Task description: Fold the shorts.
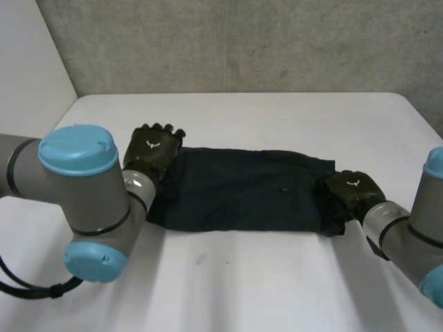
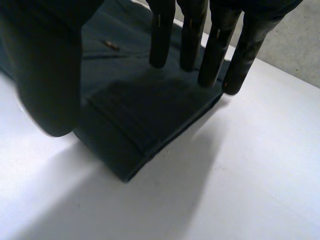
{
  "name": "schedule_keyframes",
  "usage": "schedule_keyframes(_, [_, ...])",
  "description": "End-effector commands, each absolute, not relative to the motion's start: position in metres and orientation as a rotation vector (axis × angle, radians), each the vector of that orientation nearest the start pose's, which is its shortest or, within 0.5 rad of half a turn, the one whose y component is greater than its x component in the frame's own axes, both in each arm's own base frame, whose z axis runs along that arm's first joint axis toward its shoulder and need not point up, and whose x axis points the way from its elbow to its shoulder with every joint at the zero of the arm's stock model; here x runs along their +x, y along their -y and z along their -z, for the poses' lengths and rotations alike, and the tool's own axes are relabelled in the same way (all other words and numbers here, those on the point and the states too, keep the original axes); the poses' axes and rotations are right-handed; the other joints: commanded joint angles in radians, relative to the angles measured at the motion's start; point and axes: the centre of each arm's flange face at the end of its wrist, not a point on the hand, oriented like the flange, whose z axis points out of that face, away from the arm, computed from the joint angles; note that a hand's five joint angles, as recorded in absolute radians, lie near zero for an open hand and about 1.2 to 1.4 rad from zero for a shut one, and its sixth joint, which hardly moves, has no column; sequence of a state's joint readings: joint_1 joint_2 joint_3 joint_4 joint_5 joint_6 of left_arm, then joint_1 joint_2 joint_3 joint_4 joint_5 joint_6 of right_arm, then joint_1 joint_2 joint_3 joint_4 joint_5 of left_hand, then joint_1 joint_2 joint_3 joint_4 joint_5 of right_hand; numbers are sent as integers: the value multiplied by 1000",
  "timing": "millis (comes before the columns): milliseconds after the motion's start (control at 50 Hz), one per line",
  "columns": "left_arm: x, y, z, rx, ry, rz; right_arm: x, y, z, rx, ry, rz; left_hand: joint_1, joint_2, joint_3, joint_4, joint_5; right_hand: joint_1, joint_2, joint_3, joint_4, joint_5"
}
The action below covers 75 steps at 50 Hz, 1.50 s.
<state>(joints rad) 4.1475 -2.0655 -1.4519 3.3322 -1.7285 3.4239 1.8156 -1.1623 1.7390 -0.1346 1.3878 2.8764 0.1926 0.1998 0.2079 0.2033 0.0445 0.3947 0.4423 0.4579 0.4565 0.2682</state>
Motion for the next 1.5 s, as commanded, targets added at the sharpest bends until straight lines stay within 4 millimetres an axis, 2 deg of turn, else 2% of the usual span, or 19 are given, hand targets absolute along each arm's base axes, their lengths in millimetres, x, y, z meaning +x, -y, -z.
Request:
schedule_keyframes(20, [-302,261,-175,879,-2337,1990,221,287,-121,-786,-2402,1648,0,-7,-15,-10,-26,861,813,797,799,812])
schedule_keyframes(40, [-302,261,-175,879,-2337,1990,221,289,-122,-784,-2398,1665,0,-7,-15,-10,-26,1000,953,937,938,952])
schedule_keyframes(240, [-300,257,-192,857,-2308,2042,187,306,-144,-927,-2483,1838,0,-7,-15,-10,-26,1002,954,938,940,954])
schedule_keyframes(340, [-295,251,-211,831,-2274,2100,158,324,-168,-1271,-2547,1967,-8,-16,-24,-19,-35,1002,954,938,940,954])
schedule_keyframes(380, [-293,250,-217,823,-2264,2115,163,326,-176,-1391,-2502,2017,-8,-16,-24,-19,-35,1002,954,938,940,954])
schedule_keyframes(440, [-291,246,-224,811,-2250,2139,210,313,-197,-1615,-2246,2128,-11,-19,-27,-22,-38,1002,954,938,940,954])
schedule_keyframes(560, [-289,245,-233,787,-2231,2168,289,270,-220,-1748,-1827,2190,-11,-19,-27,-22,-38,1002,954,938,940,954])
schedule_keyframes(640, [-289,246,-235,780,-2228,2179,347,209,-189,-1904,-1506,1978,-11,-19,-27,-22,-38,1002,954,938,940,954])
schedule_keyframes(720, [-290,247,-238,756,-2232,2204,372,155,-169,-1966,-1248,1779,-14,-22,-30,-25,-41,1002,954,938,940,954])
schedule_keyframes(760, [-291,249,-240,742,-2234,2217,372,149,-166,-1955,-1218,1733,-11,-19,-27,-22,-38,720,672,657,658,672])
schedule_keyframes(800, [-292,253,-244,713,-2235,2245,366,156,-165,-1924,-1242,1713,-11,-19,-27,-22,-38,216,168,153,154,168])
schedule_keyframes(860, [-294,257,-251,683,-2233,2281,356,174,-169,-1848,-1350,1720,-6,-13,-21,-16,-32,-220,-268,-283,-282,-268])
schedule_keyframes(980, [-309,268,-257,657,-2238,2351,318,226,-224,-1269,-1672,1779,6,-1,-9,-4,-20,-220,-268,-283,-282,-268])
schedule_keyframes(1040, [-325,266,-253,701,-2261,2358,299,252,-237,-954,-1784,1728,12,5,-3,1,-14,-220,-268,-283,-282,-268])
schedule_keyframes(1100, [-344,257,-239,786,-2320,2322,295,263,-238,-832,-1817,1675,24,17,9,13,-3,-220,-268,-283,-282,-268])
schedule_keyframes(1180, [-361,244,-209,886,-2465,2165,299,271,-201,-841,-1966,1506,24,17,9,13,-3,-220,-268,-283,-282,-268])
schedule_keyframes(1260, [-360,238,-163,900,-2672,1865,301,277,-168,-973,-2112,1370,21,14,6,10,-6,-220,-268,-283,-282,-268])
schedule_keyframes(1340, [-355,232,-139,906,-2760,1677,296,287,-143,-1046,-2256,1339,21,14,6,10,-6,-220,-268,-283,-282,-268])
schedule_keyframes(1500, [-347,232,-137,856,-2739,1621,289,296,-133,-1113,-2354,1387,18,11,3,7,-8,-220,-268,-283,-282,-268])
